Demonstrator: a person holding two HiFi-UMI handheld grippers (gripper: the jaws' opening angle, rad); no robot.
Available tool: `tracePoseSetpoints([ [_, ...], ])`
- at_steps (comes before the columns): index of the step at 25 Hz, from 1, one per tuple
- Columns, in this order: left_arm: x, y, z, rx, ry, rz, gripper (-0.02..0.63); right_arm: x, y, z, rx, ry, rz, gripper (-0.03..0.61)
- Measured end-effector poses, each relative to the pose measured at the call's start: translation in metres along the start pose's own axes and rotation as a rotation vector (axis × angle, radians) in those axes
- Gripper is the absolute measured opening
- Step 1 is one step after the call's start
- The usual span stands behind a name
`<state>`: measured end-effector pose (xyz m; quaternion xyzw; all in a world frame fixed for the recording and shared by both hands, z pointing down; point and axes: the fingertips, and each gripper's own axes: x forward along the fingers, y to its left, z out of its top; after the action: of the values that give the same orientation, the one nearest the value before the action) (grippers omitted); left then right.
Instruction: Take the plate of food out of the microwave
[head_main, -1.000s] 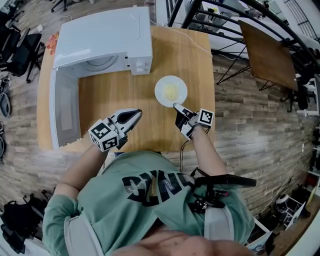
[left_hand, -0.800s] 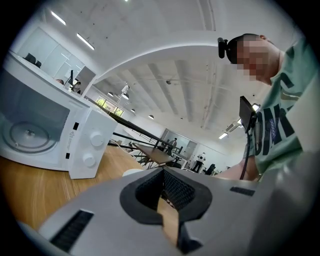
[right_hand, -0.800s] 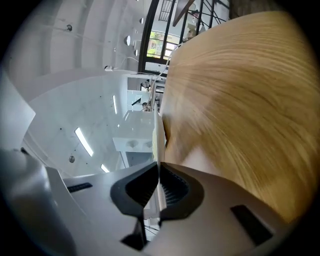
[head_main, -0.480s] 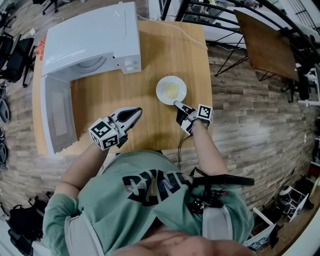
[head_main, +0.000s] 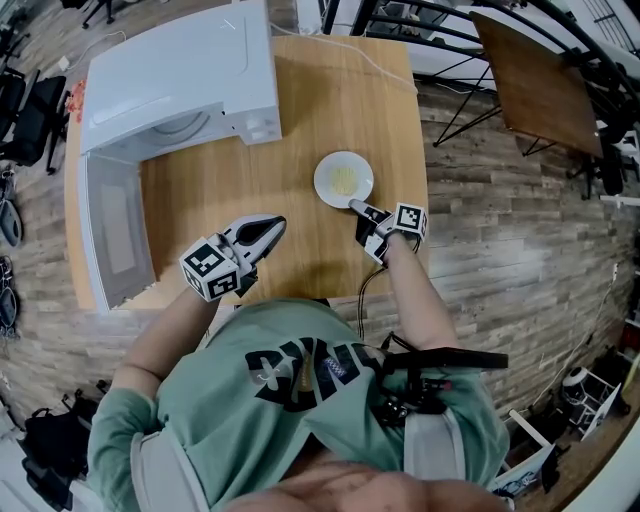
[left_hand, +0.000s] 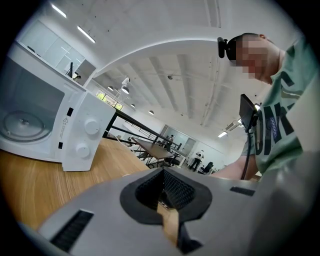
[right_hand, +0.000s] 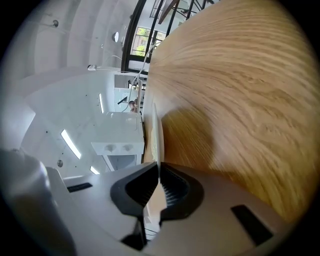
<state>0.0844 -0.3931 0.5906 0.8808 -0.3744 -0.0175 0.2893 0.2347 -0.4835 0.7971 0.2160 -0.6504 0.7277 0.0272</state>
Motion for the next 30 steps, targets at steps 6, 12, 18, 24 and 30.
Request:
tracePoseSetpoints([
  [6,-0.006,0.005,0.003,-0.008,-0.013,0.013,0.003,0.006,-0.01,0.003,-0.046,0.031,-0.11,0.018],
  [12,-0.021,0.007,-0.001,-0.005,-0.006,0.036,0.003,0.009,-0.005,0.004,-0.108,0.018,-0.219,0.044],
  [18,-0.037,0.006,-0.002,-0.002,0.001,0.057,0.003,0.009,-0.005,0.0,-0.159,0.017,-0.338,0.083],
  [24,-0.059,-0.003,0.005,0.008,-0.012,0.071,0.003,0.008,-0.001,-0.001,-0.203,0.014,-0.441,0.2],
  [30,-0.087,-0.007,0.014,0.024,-0.038,0.094,0.003,0.005,0.001,-0.005,-0.317,0.048,-0.571,0.256],
])
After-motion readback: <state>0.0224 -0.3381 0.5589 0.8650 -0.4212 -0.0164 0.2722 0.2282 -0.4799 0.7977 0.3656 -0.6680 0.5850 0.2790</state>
